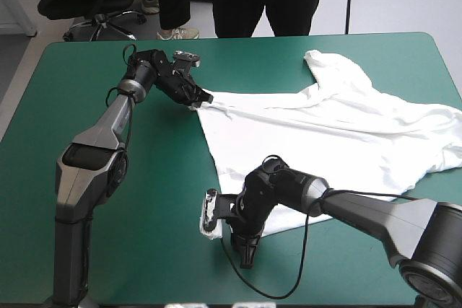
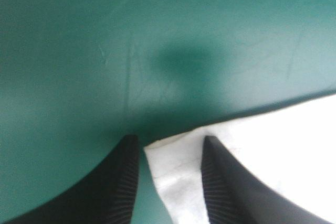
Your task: Fold the cloth
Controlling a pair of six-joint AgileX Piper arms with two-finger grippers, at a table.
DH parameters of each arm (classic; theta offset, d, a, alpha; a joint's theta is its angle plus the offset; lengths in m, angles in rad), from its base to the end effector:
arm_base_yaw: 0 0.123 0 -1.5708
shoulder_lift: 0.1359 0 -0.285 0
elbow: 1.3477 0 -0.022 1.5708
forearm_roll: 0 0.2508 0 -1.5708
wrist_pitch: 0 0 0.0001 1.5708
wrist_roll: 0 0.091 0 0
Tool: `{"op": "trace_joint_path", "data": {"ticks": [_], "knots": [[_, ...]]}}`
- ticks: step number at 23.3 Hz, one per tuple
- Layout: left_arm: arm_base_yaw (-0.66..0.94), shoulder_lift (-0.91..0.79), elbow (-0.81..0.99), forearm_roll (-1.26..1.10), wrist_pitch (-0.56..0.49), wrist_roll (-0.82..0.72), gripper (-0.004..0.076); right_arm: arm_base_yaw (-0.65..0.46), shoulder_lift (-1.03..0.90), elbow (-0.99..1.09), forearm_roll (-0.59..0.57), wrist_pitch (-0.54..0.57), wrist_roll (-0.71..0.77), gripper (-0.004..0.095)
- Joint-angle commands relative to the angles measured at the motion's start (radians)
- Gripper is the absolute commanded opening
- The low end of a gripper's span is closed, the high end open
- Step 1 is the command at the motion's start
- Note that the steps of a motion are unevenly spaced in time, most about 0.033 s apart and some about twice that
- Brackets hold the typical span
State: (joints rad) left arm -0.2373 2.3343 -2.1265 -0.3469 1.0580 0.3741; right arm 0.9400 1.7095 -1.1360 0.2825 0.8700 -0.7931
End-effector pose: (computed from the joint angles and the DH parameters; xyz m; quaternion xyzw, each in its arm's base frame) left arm 0.4894 -0.1461 0.2125 0.2395 0.9375 -0.1505 0.2027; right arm 0.1789 0.2778 0.2131 -0.6992 0.6973 0.1242 0.0971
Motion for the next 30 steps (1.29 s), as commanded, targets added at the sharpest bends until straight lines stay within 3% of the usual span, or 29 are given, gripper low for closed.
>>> {"op": "trace_joint_path", "data": {"ticks": [1, 6, 13, 15, 17, 23, 30], "knots": [[-0.002, -0.059, -0.019, -0.035, -0.001, -0.002, -0.0017, 0.000, -0.001, -0.012, 0.000, 0.007, 0.034, 0.0167], [-0.002, -0.059, -0.019, -0.035, 0.001, -0.002, -0.0017, 0.000, 0.028, 0.003, -0.012, 0.001, 0.063, -0.0016], [-0.002, -0.059, -0.019, -0.055, 0.014, -0.002, -0.0017, 0.000, 0.033, 0.014, -0.030, -0.018, 0.108, -0.0017], [-0.002, -0.068, -0.026, -0.062, 0.039, -0.006, -0.0017, 0.000, 0.002, -0.010, -0.090, -0.014, 0.162, -0.0017], [-0.002, -0.097, -0.034, -0.062, 0.052, -0.018, -0.0017, 0.000, -0.044, -0.054, -0.186, 0.020, 0.234, -0.0017], [0.019, -0.329, -0.034, -0.042, 0.082, -0.035, -0.0017, -0.016, -0.267, -0.267, -0.522, 0.287, 0.523, -0.0018], [0.024, -0.671, -0.037, -0.054, -0.005, -0.036, -0.0017, -0.186, -0.479, -0.574, -0.541, 0.379, 0.634, -0.0018]]}}
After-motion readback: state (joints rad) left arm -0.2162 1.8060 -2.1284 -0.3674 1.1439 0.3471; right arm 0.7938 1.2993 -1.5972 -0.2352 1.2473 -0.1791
